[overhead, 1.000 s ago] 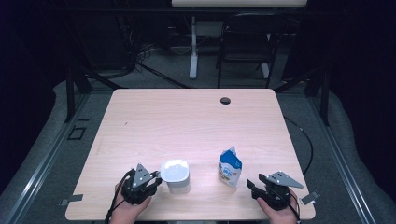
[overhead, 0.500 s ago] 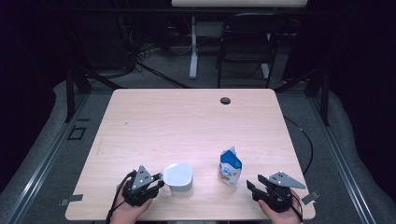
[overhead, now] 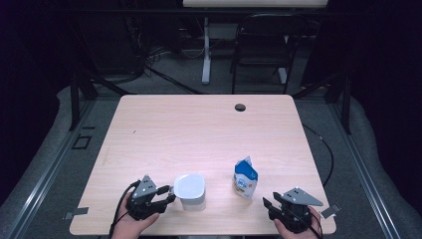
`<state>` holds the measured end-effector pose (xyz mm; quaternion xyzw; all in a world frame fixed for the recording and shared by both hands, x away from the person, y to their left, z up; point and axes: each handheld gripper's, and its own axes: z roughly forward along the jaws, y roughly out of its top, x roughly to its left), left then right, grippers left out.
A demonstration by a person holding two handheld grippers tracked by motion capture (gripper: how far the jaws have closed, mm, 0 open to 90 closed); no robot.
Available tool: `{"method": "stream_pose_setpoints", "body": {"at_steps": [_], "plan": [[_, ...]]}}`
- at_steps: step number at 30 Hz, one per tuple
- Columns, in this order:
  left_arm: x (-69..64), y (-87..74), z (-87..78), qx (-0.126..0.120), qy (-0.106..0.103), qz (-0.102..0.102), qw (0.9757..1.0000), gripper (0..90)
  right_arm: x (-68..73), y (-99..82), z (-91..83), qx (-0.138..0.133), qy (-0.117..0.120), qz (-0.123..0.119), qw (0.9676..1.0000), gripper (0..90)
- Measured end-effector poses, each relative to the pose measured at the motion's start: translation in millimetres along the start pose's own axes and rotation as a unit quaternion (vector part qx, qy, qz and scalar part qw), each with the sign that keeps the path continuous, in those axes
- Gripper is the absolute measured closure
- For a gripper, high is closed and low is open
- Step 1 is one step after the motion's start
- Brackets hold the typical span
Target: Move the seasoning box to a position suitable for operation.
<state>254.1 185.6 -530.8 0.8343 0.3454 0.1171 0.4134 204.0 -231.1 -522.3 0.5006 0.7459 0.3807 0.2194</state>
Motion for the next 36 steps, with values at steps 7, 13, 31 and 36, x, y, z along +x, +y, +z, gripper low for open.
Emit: {"method": "stream_pose_setpoints", "body": {"at_steps": [7, 13, 31, 36], "plan": [[1.0, 7.7, -20.8, -0.001, -0.023, 0.002, 0.9997, 60.0, 18.7, 5.6, -13.9, -0.018, 0.032, -0.032, 0.9988, 66.0], [6.9, 9.9, -33.3, -0.023, -0.011, -0.004, 0.9997, 60.4, 38.5, 15.4, -17.1, -0.022, 0.071, -0.061, 0.9954, 66.2], [14.2, 12.8, -36.6, -0.034, 0.014, -0.019, 0.9992, 56.6, 77.1, 50.9, 27.1, -0.023, 0.106, -0.088, 0.9902, 61.8], [12.5, 16.7, -38.9, -0.035, 0.015, -0.012, 0.9992, 58.4, 79.7, 62.9, 31.0, -0.016, 0.112, -0.097, 0.9889, 64.6]]}}
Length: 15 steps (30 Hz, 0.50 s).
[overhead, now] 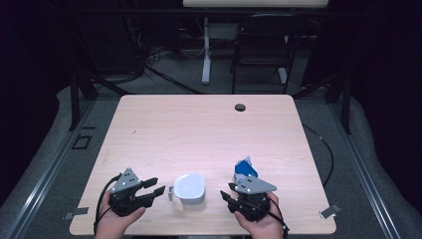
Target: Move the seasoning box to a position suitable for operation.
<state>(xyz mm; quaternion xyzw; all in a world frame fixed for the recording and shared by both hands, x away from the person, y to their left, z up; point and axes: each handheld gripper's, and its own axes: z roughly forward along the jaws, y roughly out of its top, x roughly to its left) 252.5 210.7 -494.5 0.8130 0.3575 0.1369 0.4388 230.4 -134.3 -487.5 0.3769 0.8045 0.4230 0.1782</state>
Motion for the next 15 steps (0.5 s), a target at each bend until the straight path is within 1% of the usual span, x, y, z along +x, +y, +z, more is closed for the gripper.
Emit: {"method": "stream_pose_setpoints", "body": {"at_steps": [1, 2, 5, 7, 9, 11, 12, 15], "plan": [[-0.8, 0.8, -0.5, 0.001, -0.002, 0.0, 1.0, 59.1, -0.6, 3.0, 1.1, -0.001, 0.008, 0.001, 1.0, 64.8], [-1.3, 1.6, -0.5, 0.001, -0.003, 0.003, 1.0, 59.7, -0.9, 6.2, 2.0, -0.002, 0.012, 0.001, 0.9999, 64.8], [-2.9, 3.7, -0.3, 0.002, -0.004, 0.005, 1.0, 60.9, -0.5, 16.0, 5.5, -0.006, 0.021, -0.003, 0.9998, 66.1], [-3.7, 5.1, 0.7, 0.002, -0.004, 0.007, 1.0, 61.5, 1.0, 22.9, 9.1, -0.007, 0.025, -0.006, 0.9996, 67.2], [-4.9, 5.8, 2.1, 0.001, -0.006, 0.006, 1.0, 62.0, 2.4, 27.0, 11.8, -0.009, 0.024, -0.013, 0.9996, 67.4], [-6.0, 6.4, 3.4, 0.003, -0.007, 0.007, 0.9999, 62.3, 4.2, 28.2, 14.1, -0.018, 0.026, -0.013, 0.9994, 67.4], [-6.7, 7.0, 4.8, 0.005, -0.013, 0.005, 0.9999, 62.8, 4.9, 27.8, 15.4, -0.019, 0.028, -0.013, 0.9994, 67.5], [-6.8, 7.7, 5.5, 0.005, -0.017, 0.007, 0.9998, 63.0, 6.1, 24.7, 18.6, -0.014, 0.024, -0.018, 0.9994, 68.6]]}}
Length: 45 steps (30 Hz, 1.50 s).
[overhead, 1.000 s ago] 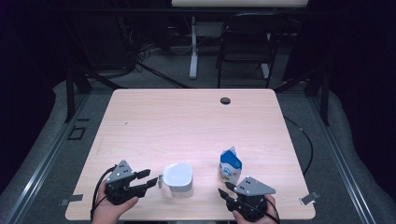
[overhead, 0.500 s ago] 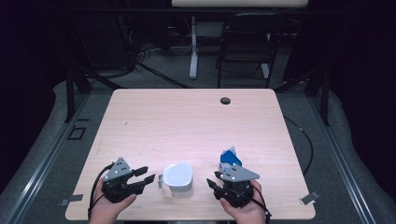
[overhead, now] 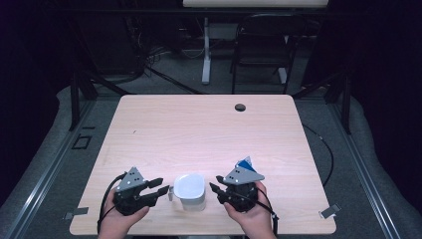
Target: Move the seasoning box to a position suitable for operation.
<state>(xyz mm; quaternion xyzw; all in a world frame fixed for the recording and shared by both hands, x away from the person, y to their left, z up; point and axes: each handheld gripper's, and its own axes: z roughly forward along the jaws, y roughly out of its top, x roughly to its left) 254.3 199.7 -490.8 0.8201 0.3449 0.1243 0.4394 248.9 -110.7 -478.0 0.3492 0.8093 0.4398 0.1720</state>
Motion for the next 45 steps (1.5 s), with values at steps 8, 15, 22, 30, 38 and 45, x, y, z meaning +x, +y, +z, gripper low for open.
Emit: {"method": "stream_pose_setpoints", "body": {"at_steps": [8, 15, 22, 30, 38, 45], "plan": [[1.6, 2.6, 4.2, 0.003, -0.018, -0.003, 0.9998, 63.5, 2.4, -7.6, 6.0, 0.009, 0.007, -0.002, 0.9999, 68.5], [0.4, 5.4, 5.5, -0.003, -0.018, 0.004, 0.9998, 63.4, 1.8, -8.7, 3.2, 0.006, 0.002, -0.001, 1.0, 68.5], [-5.0, 10.5, 5.1, -0.013, -0.015, 0.009, 0.9998, 68.5, 1.5, -13.0, 3.8, 0.01, -0.003, -0.003, 0.9999, 69.5], [-9.3, 15.9, 10.1, -0.02, -0.021, 0.015, 0.9994, 86.4, 0.7, -13.3, 2.8, 0.002, -0.011, -0.002, 0.9999, 74.7], [-23.7, 20.8, 21.4, -0.022, 0.002, 0.037, 0.9991, 90.0, 1.9, -17.9, 3.2, 0.009, -0.014, -0.009, 0.9998, 86.5], [-25.8, 27.5, 19.4, -0.006, -0.006, 0.04, 0.9992, 90.0, 0.4, -16.5, -2.8, -0.001, -0.01, -0.006, 0.9999, 89.3]]}}
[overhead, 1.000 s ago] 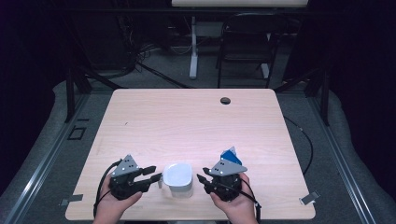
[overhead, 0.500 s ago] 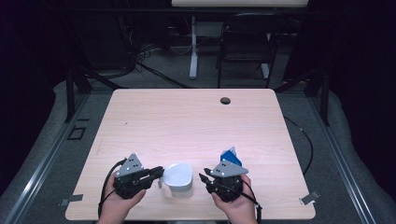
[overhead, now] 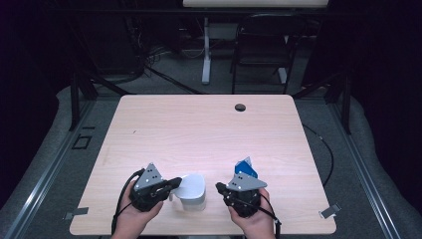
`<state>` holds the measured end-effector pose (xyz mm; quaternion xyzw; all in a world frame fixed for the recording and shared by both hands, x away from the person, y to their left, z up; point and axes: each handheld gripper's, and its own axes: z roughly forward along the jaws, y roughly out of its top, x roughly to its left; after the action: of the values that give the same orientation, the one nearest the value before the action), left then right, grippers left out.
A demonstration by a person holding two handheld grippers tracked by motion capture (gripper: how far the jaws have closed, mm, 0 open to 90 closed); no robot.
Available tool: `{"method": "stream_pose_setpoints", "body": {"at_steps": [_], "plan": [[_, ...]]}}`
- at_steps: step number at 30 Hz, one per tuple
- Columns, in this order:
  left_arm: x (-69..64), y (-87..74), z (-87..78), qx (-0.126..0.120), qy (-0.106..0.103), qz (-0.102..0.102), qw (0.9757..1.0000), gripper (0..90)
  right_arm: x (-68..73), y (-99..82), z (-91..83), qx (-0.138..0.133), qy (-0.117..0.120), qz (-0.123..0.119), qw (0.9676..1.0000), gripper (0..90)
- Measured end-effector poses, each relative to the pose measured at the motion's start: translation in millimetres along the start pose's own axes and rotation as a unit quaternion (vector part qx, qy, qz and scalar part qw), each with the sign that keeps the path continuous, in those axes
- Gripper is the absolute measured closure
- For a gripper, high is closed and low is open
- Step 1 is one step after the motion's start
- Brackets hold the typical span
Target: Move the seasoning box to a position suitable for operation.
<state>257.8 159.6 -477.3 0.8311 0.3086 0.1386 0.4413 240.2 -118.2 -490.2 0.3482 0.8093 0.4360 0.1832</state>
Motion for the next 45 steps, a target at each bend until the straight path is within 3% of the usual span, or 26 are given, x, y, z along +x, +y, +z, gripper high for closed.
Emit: {"method": "stream_pose_setpoints", "body": {"at_steps": [7, 12, 16, 25, 34, 45], "plan": [[1.1, -1.0, 4.7, 0.019, 0.003, -0.011, 0.9998, 90.0, -0.7, -1.3, 0.8, 0.002, 0.006, 0.006, 1.0, 88.8], [0.6, -2.1, 2.6, 0.027, 0.01, 0.003, 0.9996, 90.0, -0.6, 0.6, 2.4, -0.004, 0.012, 0.009, 0.9999, 88.6], [1.3, -5.9, -1.8, 0.024, 0.015, 0.01, 0.9996, 90.0, -0.1, 0.6, 4.7, 0.0, 0.019, 0.009, 0.9998, 90.0], [5.1, -10.8, -3.6, 0.01, -0.001, 0.003, 0.9999, 90.0, 2.8, -1.3, 9.0, 0.004, 0.022, 0.006, 0.9997, 90.0], [4.7, -11.1, -2.4, 0.007, 0.002, 0.005, 1.0, 90.0, 3.4, -2.3, 11.2, 0.001, 0.021, 0.008, 0.9997, 90.0], [6.2, -12.6, -3.1, 0.004, 0.002, -0.002, 1.0, 90.0, 7.7, -4.6, 21.0, 0.013, 0.038, 0.0, 0.9992, 90.0]]}}
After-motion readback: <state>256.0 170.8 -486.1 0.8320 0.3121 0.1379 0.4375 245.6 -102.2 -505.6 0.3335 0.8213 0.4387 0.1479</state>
